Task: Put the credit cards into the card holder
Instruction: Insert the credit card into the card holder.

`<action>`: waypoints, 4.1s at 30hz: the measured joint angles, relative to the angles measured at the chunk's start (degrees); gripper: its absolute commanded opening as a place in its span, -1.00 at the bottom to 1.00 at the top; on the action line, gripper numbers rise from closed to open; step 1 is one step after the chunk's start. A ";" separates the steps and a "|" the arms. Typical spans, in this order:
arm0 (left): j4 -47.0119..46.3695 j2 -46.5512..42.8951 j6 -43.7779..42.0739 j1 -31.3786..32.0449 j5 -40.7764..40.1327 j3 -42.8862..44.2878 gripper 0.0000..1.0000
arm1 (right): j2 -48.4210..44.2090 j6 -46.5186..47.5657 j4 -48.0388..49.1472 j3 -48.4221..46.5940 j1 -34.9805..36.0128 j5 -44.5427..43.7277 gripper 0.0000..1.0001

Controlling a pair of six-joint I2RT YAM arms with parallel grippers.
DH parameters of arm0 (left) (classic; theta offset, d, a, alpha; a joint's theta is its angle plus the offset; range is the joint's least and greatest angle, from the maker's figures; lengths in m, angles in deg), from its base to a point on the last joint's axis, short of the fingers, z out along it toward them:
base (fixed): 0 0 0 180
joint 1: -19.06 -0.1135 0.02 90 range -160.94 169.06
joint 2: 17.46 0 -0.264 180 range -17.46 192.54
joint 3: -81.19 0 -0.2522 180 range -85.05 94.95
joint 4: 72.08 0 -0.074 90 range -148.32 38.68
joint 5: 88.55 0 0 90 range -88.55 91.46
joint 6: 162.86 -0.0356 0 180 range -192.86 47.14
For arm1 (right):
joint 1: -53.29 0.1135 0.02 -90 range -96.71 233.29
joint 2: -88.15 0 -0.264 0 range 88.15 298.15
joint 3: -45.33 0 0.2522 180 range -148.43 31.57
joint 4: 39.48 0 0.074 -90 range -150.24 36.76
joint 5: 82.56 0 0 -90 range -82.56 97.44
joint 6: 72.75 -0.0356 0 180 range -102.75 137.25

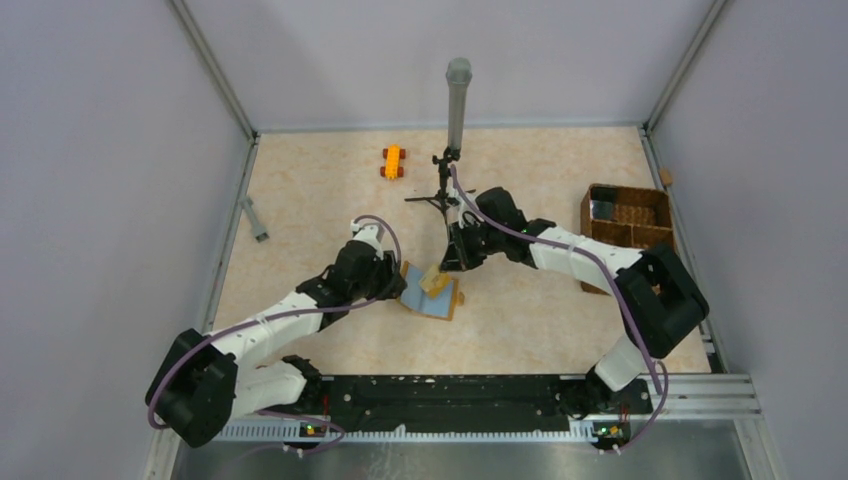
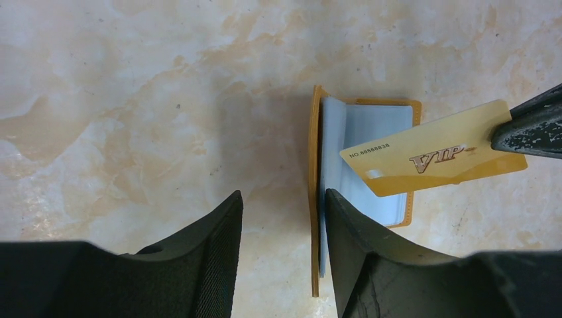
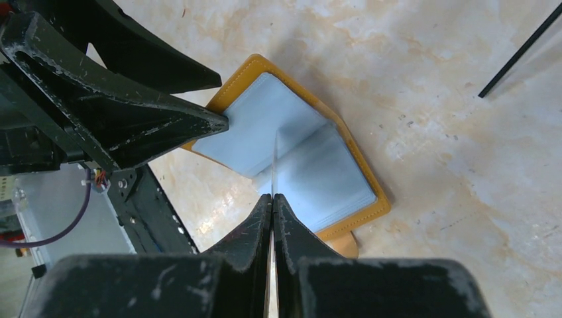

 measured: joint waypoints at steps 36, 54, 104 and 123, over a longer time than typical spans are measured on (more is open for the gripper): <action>-22.27 8.59 0.76 -0.61 20.48 -4.50 -0.11 | 4.66 3.85 -2.23 -0.11 0.26 -0.31 -1.00; -29.03 12.39 -3.06 -3.85 33.53 -5.27 0.05 | 0.98 11.85 -8.74 -0.15 0.24 10.29 -1.00; -46.23 16.70 3.87 -5.35 41.20 -9.70 -1.00 | -12.63 -14.12 21.55 20.85 -3.21 3.76 -0.04; -59.91 19.10 11.72 -6.47 43.58 -12.33 -1.00 | -6.51 -21.29 38.66 26.53 -1.18 5.79 -0.09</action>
